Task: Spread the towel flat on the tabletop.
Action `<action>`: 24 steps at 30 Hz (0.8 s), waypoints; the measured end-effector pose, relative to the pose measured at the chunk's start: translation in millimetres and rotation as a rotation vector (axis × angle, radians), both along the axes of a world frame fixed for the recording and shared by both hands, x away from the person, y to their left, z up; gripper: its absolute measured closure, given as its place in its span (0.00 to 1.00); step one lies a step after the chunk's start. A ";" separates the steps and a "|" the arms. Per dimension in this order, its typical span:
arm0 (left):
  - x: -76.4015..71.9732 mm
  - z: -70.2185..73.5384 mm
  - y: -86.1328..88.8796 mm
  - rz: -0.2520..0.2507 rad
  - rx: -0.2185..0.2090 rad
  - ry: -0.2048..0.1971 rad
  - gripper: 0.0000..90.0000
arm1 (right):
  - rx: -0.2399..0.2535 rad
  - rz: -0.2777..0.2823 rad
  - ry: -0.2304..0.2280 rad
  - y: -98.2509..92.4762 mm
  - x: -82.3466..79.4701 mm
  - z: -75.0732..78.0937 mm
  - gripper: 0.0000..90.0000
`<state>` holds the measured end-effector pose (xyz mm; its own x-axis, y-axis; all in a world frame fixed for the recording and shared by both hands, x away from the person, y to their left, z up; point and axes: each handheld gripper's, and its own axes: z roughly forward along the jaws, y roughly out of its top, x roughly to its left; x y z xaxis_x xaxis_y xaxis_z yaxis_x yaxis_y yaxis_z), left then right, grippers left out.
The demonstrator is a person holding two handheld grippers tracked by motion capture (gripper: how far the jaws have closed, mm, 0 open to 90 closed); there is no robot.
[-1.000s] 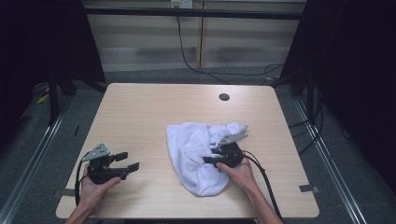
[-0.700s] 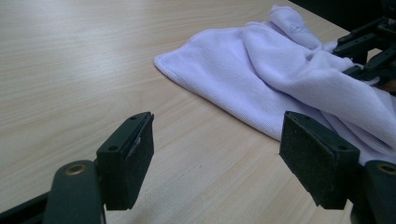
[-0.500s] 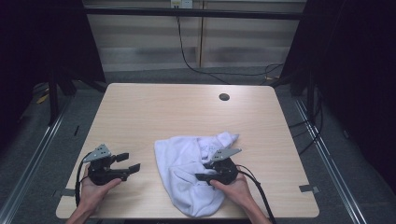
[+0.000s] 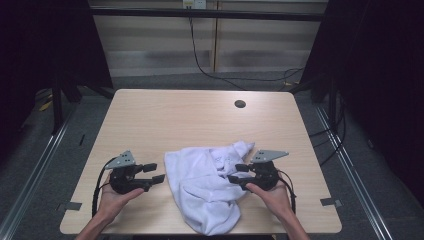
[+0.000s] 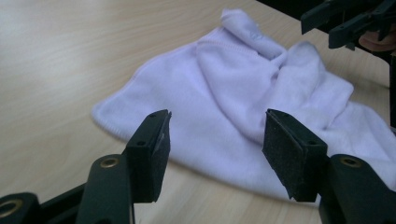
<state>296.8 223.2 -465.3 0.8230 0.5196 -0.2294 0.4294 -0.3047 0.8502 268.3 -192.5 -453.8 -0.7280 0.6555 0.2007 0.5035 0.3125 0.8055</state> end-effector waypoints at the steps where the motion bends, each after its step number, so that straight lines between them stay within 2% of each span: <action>1: 3.1 2.4 -4.6 0.003 -0.012 0.000 0.46 | 0.000 0.000 0.000 0.0 0.0 0.0 0.51; 3: 12.3 6.7 -14.1 0.014 -0.029 -0.008 0.44 | 0.000 -0.024 -0.005 -9.3 7.4 0.5 0.49; 4: 22.1 8.7 -25.1 0.030 -0.031 0.000 0.42 | -0.003 -0.031 -0.002 -10.8 11.1 -1.2 0.48; 5: 27.2 8.6 -30.8 0.020 -0.036 0.007 0.41 | -0.002 -0.033 0.001 -11.5 14.7 -3.7 0.47; 7: 30.1 8.6 -35.8 0.019 -0.031 0.008 0.41 | -0.007 -0.032 0.009 -11.3 19.3 -6.9 0.45; 8: 33.6 8.3 -42.0 0.017 -0.017 -0.004 0.40 | -0.013 -0.035 0.015 -9.9 27.5 -13.7 0.41; 10: 40.4 4.3 -53.9 0.013 -0.031 0.013 0.40 | -0.006 -0.037 0.030 -6.5 37.2 -24.1 0.37; 12: 45.4 -3.0 -67.6 -0.012 0.011 0.024 0.38 | -0.014 -0.022 0.049 -1.6 43.2 -33.9 0.36; 13: 45.4 -3.0 -67.6 -0.012 0.011 0.024 0.37 | -0.014 -0.022 0.049 -1.6 43.2 -33.9 0.36; 15: 47.1 -8.3 -73.2 -0.030 0.011 0.048 0.35 | -0.033 -0.015 0.061 5.6 44.5 -44.4 0.33; 16: 48.2 -13.5 -77.7 -0.039 0.030 0.060 0.35 | -0.049 -0.015 0.058 7.8 43.9 -45.8 0.33; 17: 48.2 -13.5 -77.7 -0.039 0.030 0.060 0.33 | -0.057 -0.010 0.057 9.3 43.4 -47.2 0.33; 20: 50.5 -24.7 -86.1 -0.058 0.028 0.107 0.31 | -0.079 -0.013 0.069 13.3 41.3 -52.1 0.36; 21: 50.7 -27.4 -88.9 -0.063 0.039 0.108 0.30 | -0.076 -0.010 0.066 14.8 40.9 -54.5 0.37; 24: 50.1 -33.8 -95.6 -0.087 0.051 0.127 0.28 | -0.087 -0.004 0.051 18.5 40.1 -54.7 0.51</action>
